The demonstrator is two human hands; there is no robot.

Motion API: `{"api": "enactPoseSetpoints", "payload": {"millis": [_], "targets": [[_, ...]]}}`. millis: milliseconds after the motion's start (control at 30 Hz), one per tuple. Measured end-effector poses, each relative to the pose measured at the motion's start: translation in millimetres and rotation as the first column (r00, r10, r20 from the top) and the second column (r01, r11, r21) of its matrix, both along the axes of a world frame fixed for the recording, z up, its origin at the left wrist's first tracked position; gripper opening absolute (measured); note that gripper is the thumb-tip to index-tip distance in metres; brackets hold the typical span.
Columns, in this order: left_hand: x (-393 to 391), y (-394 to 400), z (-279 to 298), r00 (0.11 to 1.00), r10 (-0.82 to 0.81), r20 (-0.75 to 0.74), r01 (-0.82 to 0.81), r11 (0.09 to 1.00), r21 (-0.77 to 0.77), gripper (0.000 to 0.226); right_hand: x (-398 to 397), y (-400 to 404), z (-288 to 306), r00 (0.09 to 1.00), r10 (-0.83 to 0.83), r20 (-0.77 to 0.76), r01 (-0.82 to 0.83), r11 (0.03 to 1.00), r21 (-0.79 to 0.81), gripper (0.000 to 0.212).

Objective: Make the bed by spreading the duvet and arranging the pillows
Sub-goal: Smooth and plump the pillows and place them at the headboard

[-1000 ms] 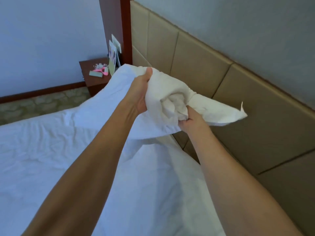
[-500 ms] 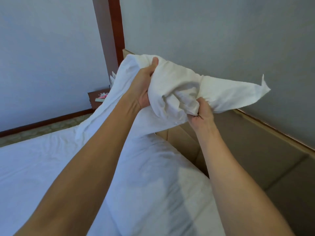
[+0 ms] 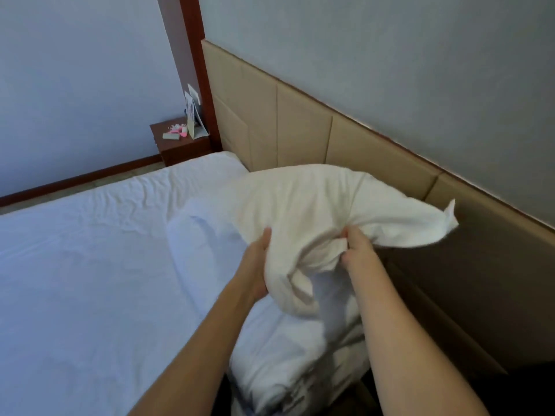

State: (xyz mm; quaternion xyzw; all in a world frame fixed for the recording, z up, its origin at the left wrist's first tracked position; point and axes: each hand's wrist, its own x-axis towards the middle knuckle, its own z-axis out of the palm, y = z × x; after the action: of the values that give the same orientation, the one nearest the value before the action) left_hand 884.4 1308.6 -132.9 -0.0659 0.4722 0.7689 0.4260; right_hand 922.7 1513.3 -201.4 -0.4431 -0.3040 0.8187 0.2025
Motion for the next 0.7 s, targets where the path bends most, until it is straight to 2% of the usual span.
{"api": "enactPoseSetpoints", "payload": {"millis": [67, 100, 200, 267, 333, 367, 433, 533, 600, 633, 700], "targets": [[30, -5, -59, 0.995, -0.038, 0.088, 0.043, 0.998, -0.051, 0.049, 34, 10, -47, 0.986, -0.04, 0.161, 0.041, 0.999, -0.006, 0.046], [40, -8, -79, 0.995, -0.037, 0.097, 0.049, 0.991, -0.121, 0.052, 53, 10, -64, 0.986, -0.031, 0.162, 0.042, 0.997, -0.069, 0.046], [55, -15, -128, 0.992, -0.089, 0.09, 0.112, 0.949, -0.296, 0.071, 102, -9, -54, 0.95, -0.015, 0.313, 0.048, 0.994, -0.098, 0.039], [60, -18, -133, 0.986, -0.132, 0.106, 0.161, 0.92, -0.357, 0.071, 118, -15, -45, 0.937, 0.022, 0.349, 0.005, 0.997, -0.077, 0.021], [55, -19, -126, 0.977, -0.174, 0.121, 0.208, 0.901, -0.381, 0.052, 124, -16, -41, 0.922, 0.044, 0.385, -0.026, 0.998, -0.051, 0.02], [51, -19, -120, 0.973, -0.198, 0.117, 0.228, 0.894, -0.386, 0.05, 124, -16, -37, 0.914, 0.062, 0.402, -0.051, 0.998, -0.037, 0.02], [41, -19, -109, 0.973, -0.198, 0.116, 0.228, 0.884, -0.408, 0.062, 126, -10, -40, 0.901, 0.076, 0.427, -0.068, 0.997, -0.034, 0.019], [19, -11, -103, 0.986, -0.133, 0.098, 0.161, 0.903, -0.398, 0.064, 133, -1, -49, 0.884, -0.038, 0.466, 0.045, 0.999, -0.005, 0.044], [6, -2, -93, 0.985, -0.126, 0.121, 0.168, 0.875, -0.454, 0.064, 136, 3, -44, 0.857, -0.127, 0.5, 0.118, 0.992, 0.051, 0.069], [-3, 2, -91, 0.984, -0.123, 0.13, 0.172, 0.846, -0.505, 0.071, 135, 3, -38, 0.843, -0.131, 0.522, 0.099, 0.991, 0.088, 0.077], [-15, 11, -93, 0.98, -0.128, 0.151, 0.194, 0.765, -0.614, 0.089, 132, 6, -33, 0.83, -0.094, 0.55, 0.014, 0.989, 0.147, 0.078]]}}
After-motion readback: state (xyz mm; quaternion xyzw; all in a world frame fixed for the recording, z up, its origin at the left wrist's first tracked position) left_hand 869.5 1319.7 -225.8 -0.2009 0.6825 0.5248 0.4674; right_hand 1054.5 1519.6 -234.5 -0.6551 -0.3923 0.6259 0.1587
